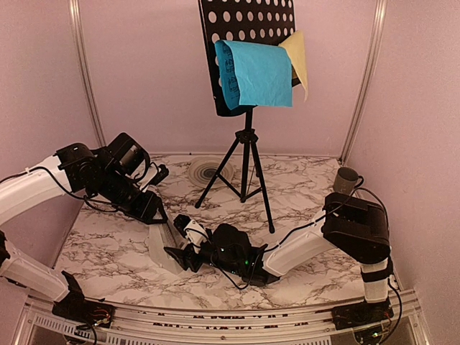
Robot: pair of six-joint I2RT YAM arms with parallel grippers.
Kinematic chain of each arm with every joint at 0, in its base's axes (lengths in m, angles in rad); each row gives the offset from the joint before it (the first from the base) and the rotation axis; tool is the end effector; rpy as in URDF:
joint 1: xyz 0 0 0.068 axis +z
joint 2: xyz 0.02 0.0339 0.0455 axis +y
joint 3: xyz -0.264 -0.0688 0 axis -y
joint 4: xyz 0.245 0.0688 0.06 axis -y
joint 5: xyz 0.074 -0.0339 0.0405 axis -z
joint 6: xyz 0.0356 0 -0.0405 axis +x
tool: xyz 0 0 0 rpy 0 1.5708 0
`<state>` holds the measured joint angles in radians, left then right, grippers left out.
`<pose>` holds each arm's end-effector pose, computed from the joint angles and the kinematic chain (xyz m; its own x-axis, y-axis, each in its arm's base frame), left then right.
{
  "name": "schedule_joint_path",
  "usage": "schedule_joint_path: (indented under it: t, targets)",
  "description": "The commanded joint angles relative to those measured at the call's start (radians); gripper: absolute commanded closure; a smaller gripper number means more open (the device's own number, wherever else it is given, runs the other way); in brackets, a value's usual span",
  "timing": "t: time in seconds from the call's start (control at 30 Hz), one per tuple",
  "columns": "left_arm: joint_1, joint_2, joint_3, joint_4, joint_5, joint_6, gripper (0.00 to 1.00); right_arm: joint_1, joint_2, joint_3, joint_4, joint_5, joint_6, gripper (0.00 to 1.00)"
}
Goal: Pack up the instrument practice props
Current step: Press the cover of the metronome onto the metronome.
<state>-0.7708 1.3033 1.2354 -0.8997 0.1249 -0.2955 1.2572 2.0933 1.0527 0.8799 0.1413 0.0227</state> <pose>0.1840 -0.1848 0.3213 -0.7812 0.3560 -0.5128 0.5378 0.8009 -0.2633 0.1390 0.4125 0.1438 -0.0698 -0.1422 -0.9874 -0.8975 0.4410 -0.0001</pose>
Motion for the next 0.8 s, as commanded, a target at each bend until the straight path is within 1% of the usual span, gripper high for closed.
schedule_joint_path:
  t: [0.0, 0.1, 0.13, 0.2, 0.3, 0.33, 0.37, 0.5, 0.53, 0.63, 0.77]
  targets:
    - [0.007, 0.015, 0.012, -0.024, 0.022, 0.002, 0.61, 0.005, 0.020, 0.011, -0.083, -0.039, 0.004, 0.54]
    - [0.007, 0.020, 0.009, -0.027, 0.023, 0.001, 0.60, 0.004, 0.022, 0.012, -0.085, -0.037, 0.004, 0.54]
    - [0.007, 0.020, 0.008, -0.027, 0.022, 0.001, 0.59, 0.005, 0.022, 0.011, -0.084, -0.037, 0.004, 0.54]
    - [0.007, 0.022, 0.009, -0.027, 0.018, 0.001, 0.52, 0.005, 0.020, 0.010, -0.082, -0.038, 0.005, 0.53]
    - [0.007, 0.021, 0.013, -0.027, 0.013, 0.000, 0.35, 0.005, 0.011, 0.000, -0.074, -0.035, 0.002, 0.49]
    - [0.007, 0.021, 0.015, -0.027, 0.014, 0.000, 0.31, 0.005, 0.007, -0.004, -0.072, -0.035, 0.001, 0.47]
    - [0.007, 0.020, 0.016, -0.026, 0.015, 0.001, 0.28, 0.004, 0.002, -0.006, -0.069, -0.032, -0.001, 0.47]
    - [0.007, 0.022, 0.019, -0.025, 0.014, 0.000, 0.24, 0.004, -0.022, -0.017, -0.065, -0.023, -0.004, 0.45]
    - [0.007, 0.021, 0.021, -0.024, 0.011, -0.004, 0.22, 0.003, -0.030, -0.021, -0.064, -0.021, -0.004, 0.40]
    - [0.007, 0.006, 0.030, -0.014, 0.006, -0.009, 0.18, 0.004, -0.057, -0.028, -0.064, -0.016, -0.008, 0.34]
    - [0.024, -0.020, 0.036, 0.000, 0.025, -0.022, 0.13, 0.004, -0.087, -0.036, -0.065, -0.013, -0.013, 0.20]
